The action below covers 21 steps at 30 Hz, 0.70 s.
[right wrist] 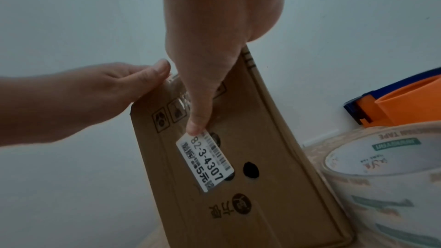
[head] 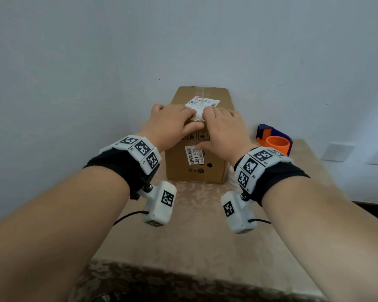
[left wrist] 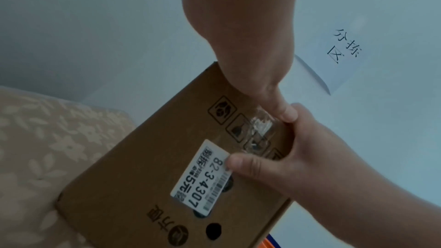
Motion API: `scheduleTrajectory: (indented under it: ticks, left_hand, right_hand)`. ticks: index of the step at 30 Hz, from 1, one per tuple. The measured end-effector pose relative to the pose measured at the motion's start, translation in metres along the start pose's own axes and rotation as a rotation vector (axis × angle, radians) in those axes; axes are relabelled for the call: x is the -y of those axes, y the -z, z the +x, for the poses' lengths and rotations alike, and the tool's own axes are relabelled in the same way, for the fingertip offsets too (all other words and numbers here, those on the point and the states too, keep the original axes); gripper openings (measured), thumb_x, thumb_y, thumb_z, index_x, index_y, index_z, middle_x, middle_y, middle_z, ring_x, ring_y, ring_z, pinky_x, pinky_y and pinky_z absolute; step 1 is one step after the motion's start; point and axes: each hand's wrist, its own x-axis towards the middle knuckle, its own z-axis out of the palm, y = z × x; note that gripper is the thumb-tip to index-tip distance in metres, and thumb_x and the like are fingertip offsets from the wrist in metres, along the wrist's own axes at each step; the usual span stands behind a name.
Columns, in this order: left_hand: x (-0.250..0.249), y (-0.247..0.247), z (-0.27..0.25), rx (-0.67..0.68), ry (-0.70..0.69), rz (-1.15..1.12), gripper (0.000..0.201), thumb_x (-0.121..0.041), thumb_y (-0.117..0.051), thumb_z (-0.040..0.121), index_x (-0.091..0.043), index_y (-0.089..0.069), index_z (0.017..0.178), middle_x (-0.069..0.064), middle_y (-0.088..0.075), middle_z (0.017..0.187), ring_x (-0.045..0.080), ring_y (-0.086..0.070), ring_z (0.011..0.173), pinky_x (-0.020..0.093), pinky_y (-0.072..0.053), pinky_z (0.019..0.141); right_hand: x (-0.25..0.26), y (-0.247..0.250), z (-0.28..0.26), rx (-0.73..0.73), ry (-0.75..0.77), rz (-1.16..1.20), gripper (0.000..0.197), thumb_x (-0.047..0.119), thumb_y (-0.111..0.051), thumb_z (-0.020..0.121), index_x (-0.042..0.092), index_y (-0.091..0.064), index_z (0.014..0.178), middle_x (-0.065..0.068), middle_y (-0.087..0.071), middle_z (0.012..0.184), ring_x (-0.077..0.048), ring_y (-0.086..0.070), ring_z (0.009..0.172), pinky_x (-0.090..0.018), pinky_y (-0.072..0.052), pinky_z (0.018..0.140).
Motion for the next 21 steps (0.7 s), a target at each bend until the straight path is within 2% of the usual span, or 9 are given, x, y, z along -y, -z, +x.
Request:
scheduleTrajectory:
  ticks: [2, 4, 6, 8, 11, 14, 15, 17, 21]
  left_hand:
    - [0.001, -0.001, -0.002, 0.022, 0.005, -0.007, 0.055, -0.060, -0.036, 0.090, -0.023, -0.051, 0.127, 0.000, -0.058, 0.127, 0.021, -0.051, 0.118, 0.043, -0.029, 0.100]
    - [0.004, -0.001, -0.004, 0.066, -0.013, 0.007, 0.072, -0.066, -0.046, 0.082, -0.022, -0.040, 0.138, 0.000, -0.051, 0.138, 0.022, -0.045, 0.127, 0.044, -0.027, 0.104]
    - [0.005, 0.003, -0.004, 0.118, -0.044, 0.045, 0.095, -0.071, -0.056, 0.070, -0.023, -0.027, 0.146, -0.001, -0.040, 0.149, 0.021, -0.038, 0.134, 0.043, -0.026, 0.107]
    - [0.003, 0.007, 0.001, 0.144, -0.078, 0.082, 0.101, -0.068, -0.062, 0.068, -0.024, -0.021, 0.148, -0.002, -0.033, 0.153, 0.021, -0.035, 0.137, 0.043, -0.027, 0.107]
    - [-0.004, 0.007, 0.016, 0.161, -0.171, 0.066, 0.071, -0.049, -0.064, 0.079, -0.020, -0.039, 0.138, 0.000, -0.049, 0.141, 0.023, -0.047, 0.127, 0.037, -0.034, 0.102]
    - [-0.007, 0.004, 0.031, 0.254, -0.152, -0.012, 0.051, -0.043, -0.060, 0.086, -0.015, -0.048, 0.127, 0.003, -0.058, 0.128, 0.023, -0.056, 0.111, 0.035, -0.043, 0.088]
    - [-0.007, 0.002, 0.035, 0.277, -0.153, 0.000, 0.049, -0.046, -0.061, 0.084, -0.016, -0.049, 0.121, 0.002, -0.060, 0.122, 0.022, -0.057, 0.105, 0.034, -0.046, 0.082]
    - [-0.007, -0.002, 0.044, 0.311, -0.153, 0.048, 0.057, -0.053, -0.067, 0.075, -0.017, -0.048, 0.116, 0.000, -0.060, 0.113, 0.021, -0.058, 0.098, 0.036, -0.050, 0.080]
    - [-0.014, -0.003, 0.065, 0.464, -0.128, 0.059, 0.075, -0.054, -0.077, 0.064, -0.014, -0.043, 0.117, 0.002, -0.056, 0.112, 0.020, -0.054, 0.094, 0.039, -0.051, 0.085]
  right_hand:
    - [-0.001, 0.004, 0.005, 0.013, 0.003, 0.014, 0.059, 0.051, -0.071, 0.070, 0.012, -0.049, 0.107, -0.005, -0.063, 0.107, -0.026, -0.058, 0.102, -0.036, -0.041, 0.086]
    - [-0.004, 0.007, 0.007, 0.018, 0.003, 0.048, 0.048, 0.050, -0.063, 0.078, 0.011, -0.052, 0.105, -0.006, -0.066, 0.100, -0.026, -0.060, 0.093, -0.035, -0.040, 0.072]
    - [-0.009, 0.011, 0.007, 0.031, 0.013, 0.078, 0.041, 0.048, -0.056, 0.085, 0.014, -0.057, 0.106, -0.005, -0.068, 0.096, -0.024, -0.061, 0.089, -0.034, -0.042, 0.068]
    - [-0.018, 0.015, 0.009, 0.054, 0.051, 0.138, 0.034, 0.044, -0.053, 0.089, 0.018, -0.061, 0.109, -0.002, -0.069, 0.097, -0.023, -0.062, 0.089, -0.030, -0.041, 0.067]
    - [-0.032, 0.019, 0.013, 0.137, 0.070, 0.178, 0.039, 0.044, -0.059, 0.084, 0.020, -0.059, 0.115, -0.001, -0.068, 0.108, -0.022, -0.061, 0.099, -0.028, -0.041, 0.075]
    - [-0.039, 0.004, 0.013, 0.217, -0.053, -0.006, 0.081, 0.058, -0.069, 0.068, 0.016, -0.042, 0.132, -0.007, -0.050, 0.132, -0.029, -0.046, 0.122, -0.042, -0.037, 0.105]
    - [-0.038, 0.000, 0.013, 0.226, -0.086, -0.003, 0.088, 0.059, -0.070, 0.065, 0.017, -0.037, 0.135, -0.007, -0.047, 0.135, -0.031, -0.043, 0.124, -0.045, -0.035, 0.108]
    - [-0.037, -0.002, 0.016, 0.238, -0.086, 0.071, 0.085, 0.055, -0.073, 0.064, 0.017, -0.040, 0.132, -0.005, -0.049, 0.132, -0.031, -0.044, 0.120, -0.043, -0.037, 0.105]
    - [-0.039, 0.013, 0.019, 0.298, -0.049, 0.105, 0.069, 0.045, -0.075, 0.069, 0.013, -0.049, 0.125, -0.006, -0.055, 0.125, -0.026, -0.050, 0.113, -0.034, -0.035, 0.100]
